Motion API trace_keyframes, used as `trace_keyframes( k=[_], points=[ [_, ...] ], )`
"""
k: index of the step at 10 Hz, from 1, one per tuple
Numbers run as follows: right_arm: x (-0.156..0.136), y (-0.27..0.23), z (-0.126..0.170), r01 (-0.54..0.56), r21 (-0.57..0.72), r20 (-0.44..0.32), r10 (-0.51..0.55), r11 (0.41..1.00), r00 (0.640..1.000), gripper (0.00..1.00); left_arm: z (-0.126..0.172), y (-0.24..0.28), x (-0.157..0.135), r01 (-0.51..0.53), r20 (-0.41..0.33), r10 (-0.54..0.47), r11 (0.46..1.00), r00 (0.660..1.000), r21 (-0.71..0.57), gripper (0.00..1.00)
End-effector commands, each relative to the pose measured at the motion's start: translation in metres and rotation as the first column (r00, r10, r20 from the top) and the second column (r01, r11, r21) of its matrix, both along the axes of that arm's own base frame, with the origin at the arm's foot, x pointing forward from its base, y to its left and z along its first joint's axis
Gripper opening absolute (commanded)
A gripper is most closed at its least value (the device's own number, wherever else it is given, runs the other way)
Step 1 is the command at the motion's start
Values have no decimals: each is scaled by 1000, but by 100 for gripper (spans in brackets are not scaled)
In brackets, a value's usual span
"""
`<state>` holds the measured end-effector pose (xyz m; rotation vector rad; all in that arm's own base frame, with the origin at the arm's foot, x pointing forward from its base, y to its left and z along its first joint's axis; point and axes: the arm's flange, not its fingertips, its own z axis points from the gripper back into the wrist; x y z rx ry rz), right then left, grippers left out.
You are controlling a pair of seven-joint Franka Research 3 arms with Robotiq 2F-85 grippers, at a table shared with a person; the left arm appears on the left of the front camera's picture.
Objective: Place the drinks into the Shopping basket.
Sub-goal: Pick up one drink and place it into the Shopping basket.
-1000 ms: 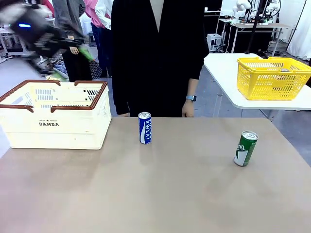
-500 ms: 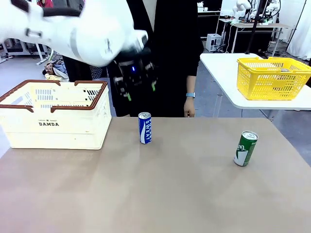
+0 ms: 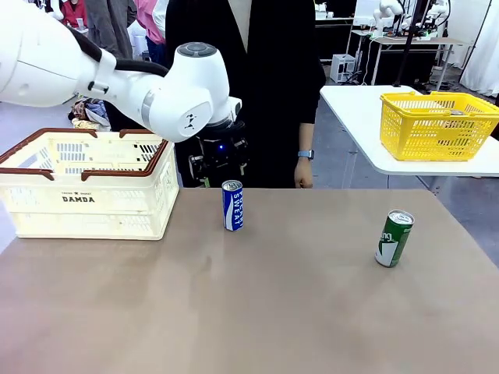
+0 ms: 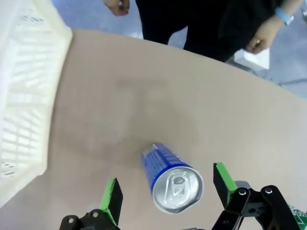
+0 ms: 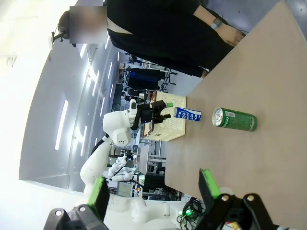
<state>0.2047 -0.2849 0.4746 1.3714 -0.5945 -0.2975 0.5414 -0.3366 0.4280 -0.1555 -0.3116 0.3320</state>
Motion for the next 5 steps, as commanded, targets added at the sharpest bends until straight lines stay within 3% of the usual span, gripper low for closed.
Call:
trace_keyframes(
  k=[1, 5],
  points=[
    [-1, -2, 2, -8, -5, 17, 8, 1000, 1000, 100, -9, 4, 10, 49, -54, -51, 998, 997, -34, 100],
    [-1, -2, 2, -8, -5, 17, 8, 1000, 1000, 100, -18, 2, 14, 147, -128, -155, 987, 980, -69, 100]
  ],
)
